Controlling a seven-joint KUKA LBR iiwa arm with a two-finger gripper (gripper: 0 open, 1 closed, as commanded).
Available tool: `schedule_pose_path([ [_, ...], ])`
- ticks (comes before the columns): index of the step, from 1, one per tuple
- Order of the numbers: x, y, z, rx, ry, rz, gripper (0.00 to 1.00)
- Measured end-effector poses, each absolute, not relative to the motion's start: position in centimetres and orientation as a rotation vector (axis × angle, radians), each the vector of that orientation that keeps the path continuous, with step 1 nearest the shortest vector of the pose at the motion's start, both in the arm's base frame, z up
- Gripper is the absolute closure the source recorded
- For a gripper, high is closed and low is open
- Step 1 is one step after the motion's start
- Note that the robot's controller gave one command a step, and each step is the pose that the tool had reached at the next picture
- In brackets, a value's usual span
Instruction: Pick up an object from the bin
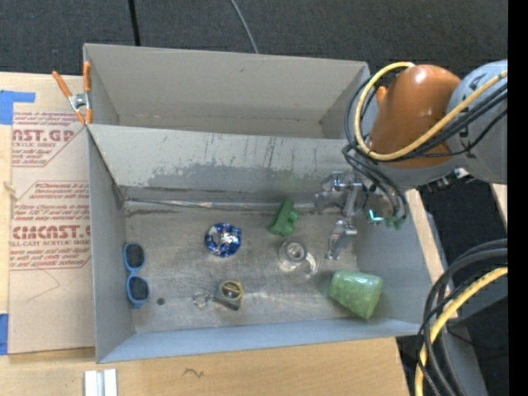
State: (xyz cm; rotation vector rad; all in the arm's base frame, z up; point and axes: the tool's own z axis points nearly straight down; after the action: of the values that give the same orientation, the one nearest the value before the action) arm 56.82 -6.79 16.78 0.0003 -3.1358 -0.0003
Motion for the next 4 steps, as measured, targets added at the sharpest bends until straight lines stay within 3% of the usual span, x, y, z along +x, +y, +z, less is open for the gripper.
schedule_pose_path([
  [1, 54.5, -8.9, 10.9, 0.396, -3.123, -0.001, 0.00],
  [2, 58.1, 1.8, 15.1, 0.546, -3.102, -0.005, 0.00],
  [3, 57.4, 10.1, 8.4, 0.609, -3.087, -0.006, 0.00],
  [4, 57.7, 9.8, 8.9, 0.605, -3.096, -0.005, 1.00],
])
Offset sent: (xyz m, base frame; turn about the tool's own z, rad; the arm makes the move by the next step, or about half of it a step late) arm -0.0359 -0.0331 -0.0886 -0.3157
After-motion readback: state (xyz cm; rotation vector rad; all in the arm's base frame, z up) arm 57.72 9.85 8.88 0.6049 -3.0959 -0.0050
